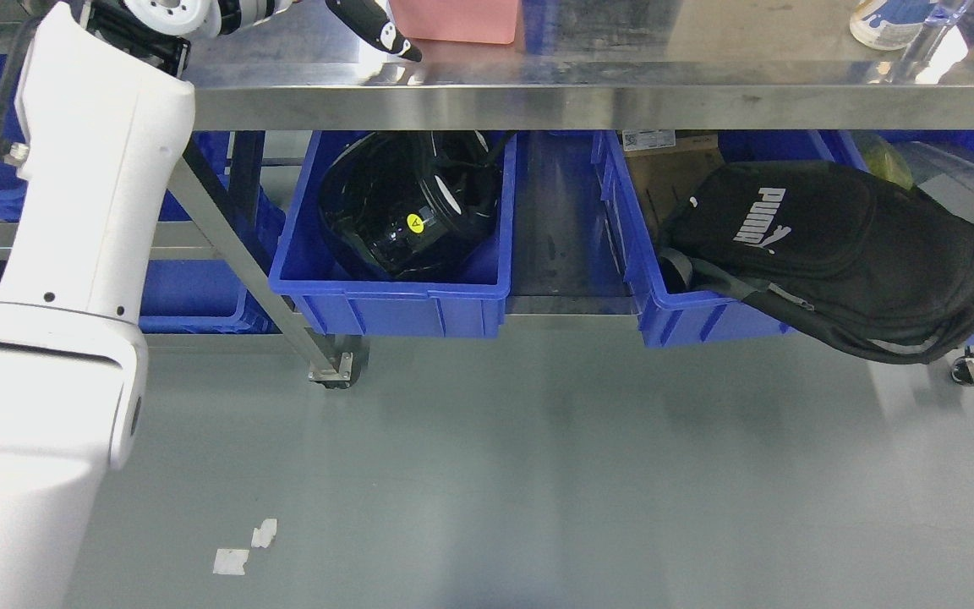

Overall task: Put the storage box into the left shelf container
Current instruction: 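Grasp the pink storage box with the left hand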

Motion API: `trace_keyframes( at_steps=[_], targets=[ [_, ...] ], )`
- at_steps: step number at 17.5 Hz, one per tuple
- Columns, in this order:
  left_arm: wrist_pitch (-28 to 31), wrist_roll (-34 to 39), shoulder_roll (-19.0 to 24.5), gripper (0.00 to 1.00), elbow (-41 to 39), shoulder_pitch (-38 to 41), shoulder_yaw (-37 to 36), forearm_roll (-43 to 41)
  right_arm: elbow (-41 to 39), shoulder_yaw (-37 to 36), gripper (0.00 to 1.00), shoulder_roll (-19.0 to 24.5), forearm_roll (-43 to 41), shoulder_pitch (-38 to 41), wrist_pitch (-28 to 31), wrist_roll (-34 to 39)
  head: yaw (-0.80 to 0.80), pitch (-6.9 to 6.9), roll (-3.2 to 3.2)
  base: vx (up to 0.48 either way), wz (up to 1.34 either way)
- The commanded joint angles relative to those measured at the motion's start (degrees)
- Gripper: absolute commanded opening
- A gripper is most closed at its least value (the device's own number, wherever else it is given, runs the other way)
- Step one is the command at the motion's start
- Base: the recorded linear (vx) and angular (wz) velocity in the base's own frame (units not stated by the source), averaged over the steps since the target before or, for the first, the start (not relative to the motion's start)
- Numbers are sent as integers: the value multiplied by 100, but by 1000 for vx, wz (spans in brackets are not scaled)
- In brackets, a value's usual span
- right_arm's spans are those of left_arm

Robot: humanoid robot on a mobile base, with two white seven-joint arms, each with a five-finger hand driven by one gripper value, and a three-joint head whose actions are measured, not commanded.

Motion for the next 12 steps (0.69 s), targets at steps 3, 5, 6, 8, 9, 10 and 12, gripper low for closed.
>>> trace_keyframes(
  at_steps=[3,5,6,8,9,10,12],
  targets=[
    [5,340,-576,70,1195,-178,-130,-470,-100,-17,100,-100,-9,-35,-3,7,0,0,0,0,0],
    [-3,376,-576,60,1195,-170,-42,-470,-100,-17,100,-100,-9,-35,-3,-2,0,0,0,0,0],
    [-3,402,-576,54,1195,-170,19,-470,-100,-17,100,-100,-9,-35,-3,7,0,0,0,0,0],
    [-12,446,-576,39,1195,-170,221,-461,-100,-17,100,-100,-9,-35,-3,-2,0,0,0,0,0],
    [-125,446,-576,28,1195,-161,396,-470,-100,-17,100,-100,-9,-35,-3,-2,0,0,0,-2,35],
    [-248,446,-576,20,1195,-161,563,-470,-100,-17,100,-100,-9,-35,-3,-2,0,0,0,-2,35],
    [-538,437,-576,6,1195,-152,1046,-453,-100,-17,100,-100,-9,-35,-3,-2,0,0,0,-3,13]
  ],
)
